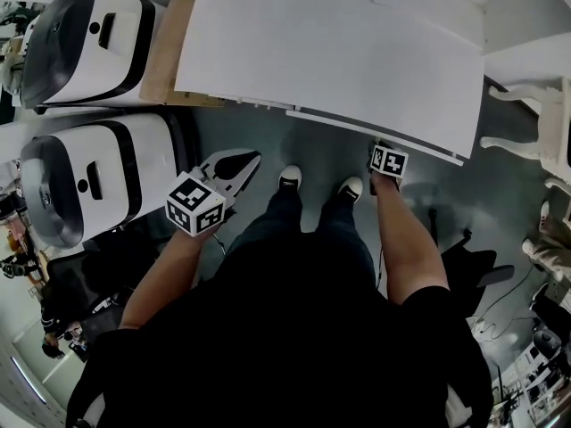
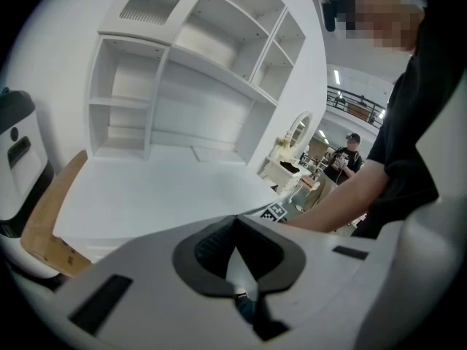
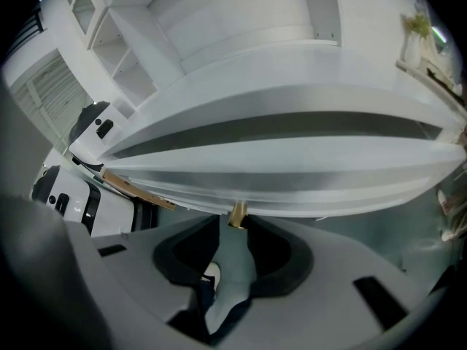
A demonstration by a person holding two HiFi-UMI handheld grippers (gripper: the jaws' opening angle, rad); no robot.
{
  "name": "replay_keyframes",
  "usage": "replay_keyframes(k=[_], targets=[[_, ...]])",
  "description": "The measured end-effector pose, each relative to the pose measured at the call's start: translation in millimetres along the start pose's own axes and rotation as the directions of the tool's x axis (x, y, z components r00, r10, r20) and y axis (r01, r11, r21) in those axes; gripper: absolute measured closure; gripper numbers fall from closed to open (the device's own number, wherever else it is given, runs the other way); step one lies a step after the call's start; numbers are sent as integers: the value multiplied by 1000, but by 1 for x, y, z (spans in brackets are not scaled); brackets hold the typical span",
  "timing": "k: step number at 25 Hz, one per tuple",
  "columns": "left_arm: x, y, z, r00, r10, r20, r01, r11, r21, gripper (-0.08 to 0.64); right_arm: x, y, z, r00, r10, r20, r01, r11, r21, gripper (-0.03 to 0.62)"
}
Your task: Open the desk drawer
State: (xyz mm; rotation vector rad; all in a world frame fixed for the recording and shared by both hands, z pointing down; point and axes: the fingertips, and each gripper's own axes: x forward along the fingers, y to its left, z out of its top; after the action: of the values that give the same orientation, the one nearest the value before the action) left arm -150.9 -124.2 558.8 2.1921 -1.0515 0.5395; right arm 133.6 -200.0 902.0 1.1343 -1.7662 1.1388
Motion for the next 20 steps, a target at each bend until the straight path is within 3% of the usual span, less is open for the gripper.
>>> replay_keyframes(k=[8, 20], targets=[[-4, 10, -14, 1000, -6, -18, 5, 1000, -17, 552, 10, -3, 3, 1000, -31, 6, 31, 999, 28, 508], [-6, 11, -26, 999, -26, -31, 26, 999, -19, 552, 10, -3, 3, 998, -47, -39, 49, 998, 34, 515]])
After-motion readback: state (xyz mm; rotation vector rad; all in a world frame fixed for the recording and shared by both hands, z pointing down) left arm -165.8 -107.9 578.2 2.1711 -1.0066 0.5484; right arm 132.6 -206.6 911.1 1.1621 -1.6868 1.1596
